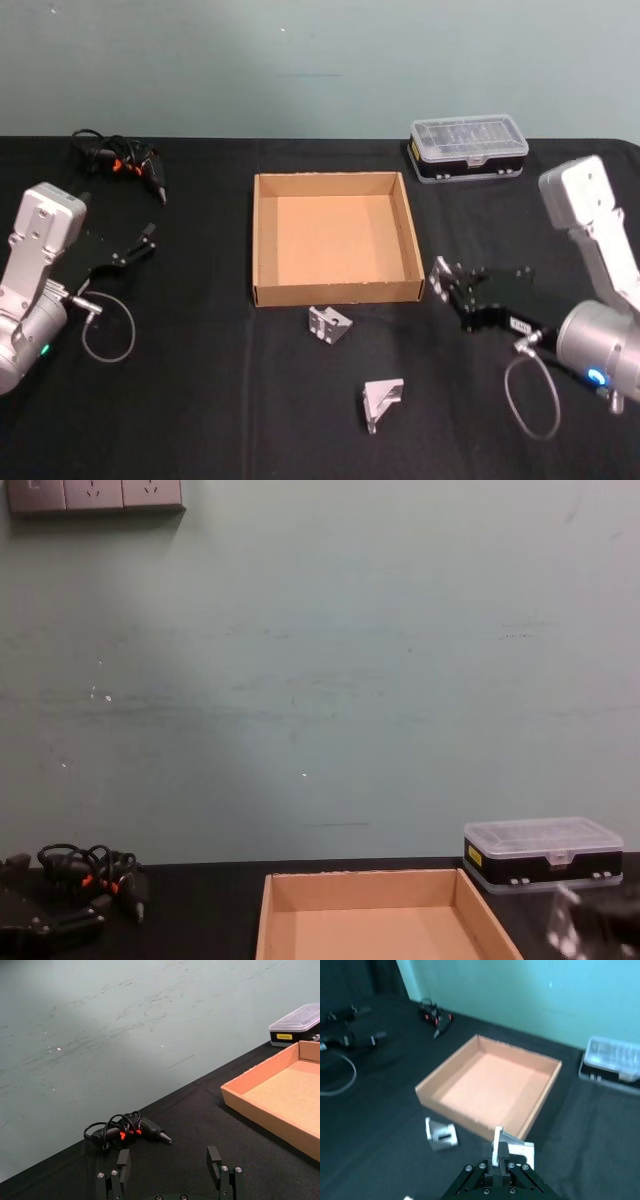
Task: Use one hand to pick up the angle iron from the table and place it into the box.
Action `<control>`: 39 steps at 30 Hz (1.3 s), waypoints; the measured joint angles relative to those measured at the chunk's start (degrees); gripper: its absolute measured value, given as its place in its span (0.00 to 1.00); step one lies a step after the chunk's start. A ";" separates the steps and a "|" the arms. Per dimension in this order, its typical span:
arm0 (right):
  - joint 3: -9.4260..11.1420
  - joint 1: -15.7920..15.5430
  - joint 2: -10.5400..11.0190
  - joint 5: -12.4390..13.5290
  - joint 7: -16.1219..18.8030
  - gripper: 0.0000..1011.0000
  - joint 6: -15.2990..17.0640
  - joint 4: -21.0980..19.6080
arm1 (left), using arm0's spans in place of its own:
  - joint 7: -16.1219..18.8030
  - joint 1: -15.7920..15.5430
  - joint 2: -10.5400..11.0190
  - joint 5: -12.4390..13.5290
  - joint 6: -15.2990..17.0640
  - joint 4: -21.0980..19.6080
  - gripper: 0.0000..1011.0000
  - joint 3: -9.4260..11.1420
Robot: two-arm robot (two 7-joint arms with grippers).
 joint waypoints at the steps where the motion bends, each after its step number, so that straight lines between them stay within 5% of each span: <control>1: 0.06 0.66 -0.22 -0.01 0.30 0.08 -0.34 -0.05 | 0.00 0.00 0.00 0.00 0.00 0.00 0.99 0.00; 7: -1.10 3.89 -1.39 -0.36 1.63 0.08 -1.94 1.12 | 0.00 0.01 0.00 0.00 0.00 0.00 0.99 0.00; 23: -10.95 17.19 -7.33 -6.28 4.83 0.08 -4.50 13.92 | 0.00 0.00 0.00 0.00 0.00 0.00 0.99 0.00; 39: -13.16 22.59 -13.12 -10.47 4.97 0.08 -5.63 26.00 | 0.00 0.00 0.00 0.00 0.00 0.00 0.99 0.00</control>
